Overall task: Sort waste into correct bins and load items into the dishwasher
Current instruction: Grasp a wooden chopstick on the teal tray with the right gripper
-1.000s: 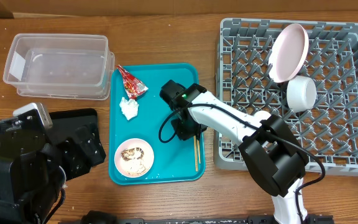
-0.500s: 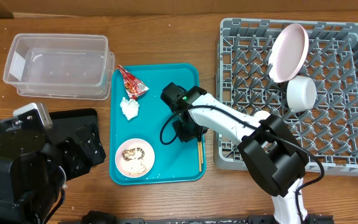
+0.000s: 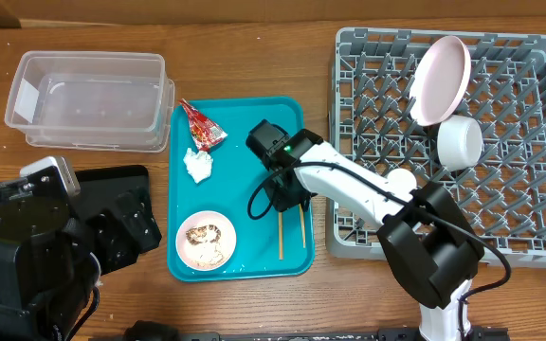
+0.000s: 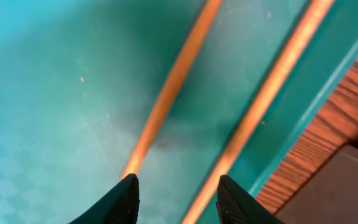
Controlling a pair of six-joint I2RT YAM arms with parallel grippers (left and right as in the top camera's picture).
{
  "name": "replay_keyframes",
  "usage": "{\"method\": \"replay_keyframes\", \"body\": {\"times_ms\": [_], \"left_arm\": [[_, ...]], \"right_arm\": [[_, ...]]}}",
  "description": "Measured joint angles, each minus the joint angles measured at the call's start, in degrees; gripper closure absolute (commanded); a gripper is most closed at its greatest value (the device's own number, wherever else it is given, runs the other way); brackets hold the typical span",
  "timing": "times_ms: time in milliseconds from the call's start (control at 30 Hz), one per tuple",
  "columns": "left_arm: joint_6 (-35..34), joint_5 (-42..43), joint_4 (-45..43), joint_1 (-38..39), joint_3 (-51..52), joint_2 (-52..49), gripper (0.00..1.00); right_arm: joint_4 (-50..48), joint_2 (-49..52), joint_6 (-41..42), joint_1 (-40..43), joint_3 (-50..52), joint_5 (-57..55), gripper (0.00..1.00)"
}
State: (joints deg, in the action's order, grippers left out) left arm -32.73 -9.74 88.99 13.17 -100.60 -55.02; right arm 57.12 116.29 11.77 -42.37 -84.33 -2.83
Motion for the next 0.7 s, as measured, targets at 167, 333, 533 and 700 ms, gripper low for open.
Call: {"method": "replay_keyframes", "body": {"times_ms": [167,333,533,700], "left_arm": [[0.0,0.0,0.0,0.0,0.0,0.0,0.00],[0.0,0.0,0.0,0.0,0.0,0.0,0.00],[0.0,0.0,0.0,0.0,0.0,0.0,0.00],[0.0,0.0,0.0,0.0,0.0,0.0,0.00]], "right_arm": [[-2.4,0.0,-1.8,0.0,3.5,1.2,0.58],[-3.5,-0.1,-3.7,0.0,4.0,1.4,0.58],[3.5,0.0,-4.4,0.0,1.5,2.5,0.51],[4.3,0.0,-2.5,0.2,-4.6,5.0,0.51]]}}
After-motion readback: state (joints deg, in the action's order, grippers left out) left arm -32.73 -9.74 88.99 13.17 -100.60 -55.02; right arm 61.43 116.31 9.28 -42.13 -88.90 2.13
